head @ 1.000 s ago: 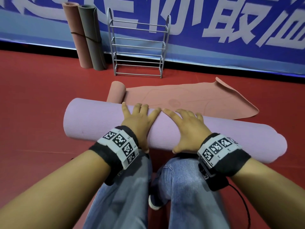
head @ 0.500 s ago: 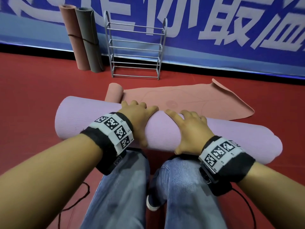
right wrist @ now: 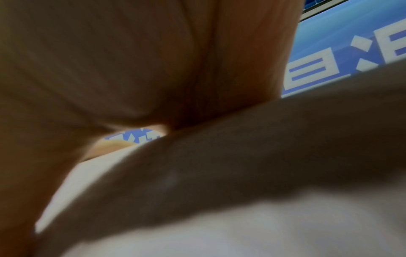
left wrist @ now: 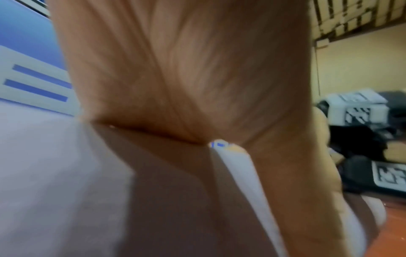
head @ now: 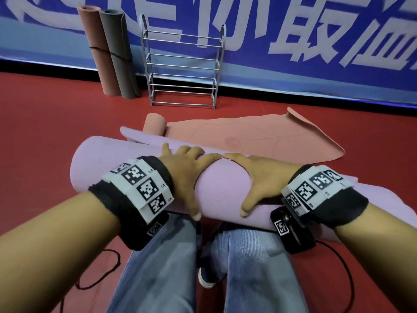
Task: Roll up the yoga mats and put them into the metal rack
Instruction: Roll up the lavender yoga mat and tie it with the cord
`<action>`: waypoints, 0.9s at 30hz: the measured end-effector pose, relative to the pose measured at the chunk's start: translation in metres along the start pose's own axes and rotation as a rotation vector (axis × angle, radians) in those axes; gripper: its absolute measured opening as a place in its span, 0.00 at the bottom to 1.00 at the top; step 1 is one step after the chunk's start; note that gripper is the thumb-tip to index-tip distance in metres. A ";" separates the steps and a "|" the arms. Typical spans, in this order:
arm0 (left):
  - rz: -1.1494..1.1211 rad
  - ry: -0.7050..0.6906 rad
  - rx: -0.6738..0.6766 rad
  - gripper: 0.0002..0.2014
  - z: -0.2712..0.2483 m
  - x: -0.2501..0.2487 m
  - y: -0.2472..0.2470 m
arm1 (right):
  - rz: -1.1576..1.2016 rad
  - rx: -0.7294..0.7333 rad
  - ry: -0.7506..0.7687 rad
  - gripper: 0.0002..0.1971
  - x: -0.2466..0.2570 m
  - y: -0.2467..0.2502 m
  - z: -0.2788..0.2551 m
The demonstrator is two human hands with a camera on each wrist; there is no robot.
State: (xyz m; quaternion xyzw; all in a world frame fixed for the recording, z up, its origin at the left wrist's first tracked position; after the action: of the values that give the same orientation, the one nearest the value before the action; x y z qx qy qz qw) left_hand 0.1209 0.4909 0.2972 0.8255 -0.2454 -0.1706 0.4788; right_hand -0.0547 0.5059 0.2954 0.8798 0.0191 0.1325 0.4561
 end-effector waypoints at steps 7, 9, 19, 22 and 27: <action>-0.089 0.001 -0.065 0.61 0.012 0.007 0.006 | -0.210 -0.130 0.028 0.70 0.011 -0.011 -0.003; -0.108 0.010 -0.050 0.60 0.014 0.009 0.008 | -0.256 -0.169 0.008 0.73 0.012 -0.017 -0.002; 0.016 0.060 -0.114 0.70 0.017 0.008 -0.013 | -0.217 -0.211 0.025 0.68 0.003 -0.006 0.012; -0.033 0.064 -0.139 0.65 0.025 0.014 -0.008 | -0.327 -0.220 -0.046 0.73 0.013 -0.019 0.011; -0.044 0.105 -0.120 0.66 0.039 0.017 -0.004 | -0.343 -0.229 -0.096 0.74 0.010 -0.023 0.021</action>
State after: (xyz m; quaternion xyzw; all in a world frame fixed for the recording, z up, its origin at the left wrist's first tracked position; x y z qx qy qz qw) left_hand 0.1158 0.4550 0.2743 0.8084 -0.1914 -0.1519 0.5356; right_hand -0.0375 0.5043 0.2677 0.8113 0.1318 0.0122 0.5695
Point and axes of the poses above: each hand's wrist, its own z-axis towards the middle knuckle, its own y-axis out of the back of the hand, x = y × z, the point moved 4 cm from there along z, towards the middle knuckle, and after that the axes turned 5 degrees about x, right-handed, at the moved point
